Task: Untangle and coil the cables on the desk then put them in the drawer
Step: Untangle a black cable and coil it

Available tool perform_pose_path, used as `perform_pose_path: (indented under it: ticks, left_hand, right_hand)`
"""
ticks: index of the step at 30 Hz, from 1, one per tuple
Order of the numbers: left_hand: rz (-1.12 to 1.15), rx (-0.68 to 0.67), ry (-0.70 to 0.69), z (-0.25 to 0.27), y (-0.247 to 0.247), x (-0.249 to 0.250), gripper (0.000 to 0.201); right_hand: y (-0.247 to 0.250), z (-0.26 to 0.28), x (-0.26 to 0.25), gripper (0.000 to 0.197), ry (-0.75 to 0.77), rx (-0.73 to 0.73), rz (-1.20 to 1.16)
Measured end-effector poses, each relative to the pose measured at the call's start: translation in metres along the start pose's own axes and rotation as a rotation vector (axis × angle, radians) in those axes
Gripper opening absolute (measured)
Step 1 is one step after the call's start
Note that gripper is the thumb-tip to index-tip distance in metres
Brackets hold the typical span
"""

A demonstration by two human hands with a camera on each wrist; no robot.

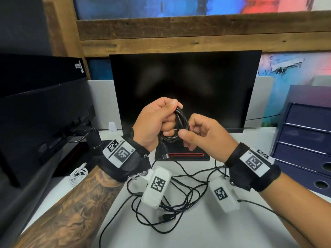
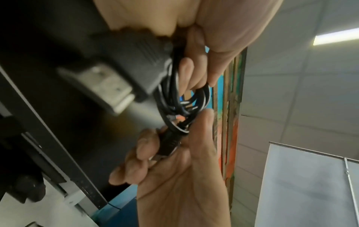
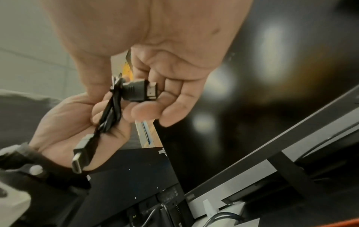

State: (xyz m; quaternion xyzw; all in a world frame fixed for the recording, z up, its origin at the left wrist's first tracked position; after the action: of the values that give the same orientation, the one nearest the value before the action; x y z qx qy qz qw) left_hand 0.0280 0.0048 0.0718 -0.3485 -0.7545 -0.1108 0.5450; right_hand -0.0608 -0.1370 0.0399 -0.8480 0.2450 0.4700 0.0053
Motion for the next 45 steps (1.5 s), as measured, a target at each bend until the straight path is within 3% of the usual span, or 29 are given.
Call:
perform_pose_path:
  ticks: [4,9,14,17,22,25,29,31,35,45]
  left_hand:
    - [-0.008,0.041,-0.019,-0.004,0.006,-0.002,0.019]
    - [-0.164,0.110,-0.175,-0.006,0.012,0.001,0.018]
    - [-0.154,0.038,-0.013,-0.007,0.015,-0.006,0.018]
    - [-0.177,-0.052,0.061,-0.005,0.013,-0.012,0.019]
    - [-0.248,-0.087,0.023,-0.005,0.007,-0.019,0.023]
    - [-0.414,-0.036,-0.062,-0.008,0.010,-0.021,0.035]
    - [-0.399,-0.051,0.099,-0.011,0.017,-0.024,0.051]
    - [-0.412,-0.070,0.126,-0.011,0.021,-0.023,0.048]
    - [-0.456,-0.039,0.054,-0.011,0.026,-0.027,0.028]
    - [-0.434,0.029,-0.012,-0.010,0.022,-0.035,0.024]
  right_hand:
    - [0.004,0.003,0.000,0.015,-0.019,-0.095,0.063]
    - [-0.004,0.005,0.009,0.027,-0.142,-0.041,0.012]
    - [-0.001,0.008,0.018,0.038,-0.074,-0.048,0.167]
    - [0.003,0.006,0.018,0.048,-0.129,-0.044,0.088]
    - [-0.002,0.003,0.014,0.013,-0.114,-0.011,-0.020]
    - [0.002,0.001,0.016,0.012,-0.108,0.016,-0.009]
    - [0.010,-0.003,0.013,0.014,-0.108,0.106,-0.031]
    - [0.014,-0.005,0.015,0.014,-0.135,0.143,-0.051]
    - [0.016,-0.007,0.021,0.019,-0.171,0.147,-0.013]
    - [0.019,-0.008,0.026,0.019,-0.158,0.149,0.018]
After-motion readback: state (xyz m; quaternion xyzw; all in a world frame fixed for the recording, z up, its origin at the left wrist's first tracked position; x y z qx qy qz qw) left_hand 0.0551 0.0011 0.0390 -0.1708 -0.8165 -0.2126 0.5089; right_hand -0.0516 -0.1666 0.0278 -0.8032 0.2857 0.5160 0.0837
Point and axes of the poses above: each hand's wrist, its own z-axis away from the middle knuckle, its own y-axis out of the back of the hand, x = y × z, the point moved 2 cm from there along -z, towards the middle knuckle, and after that the axes turned 11 degrees about x, right-handed, at the moved point
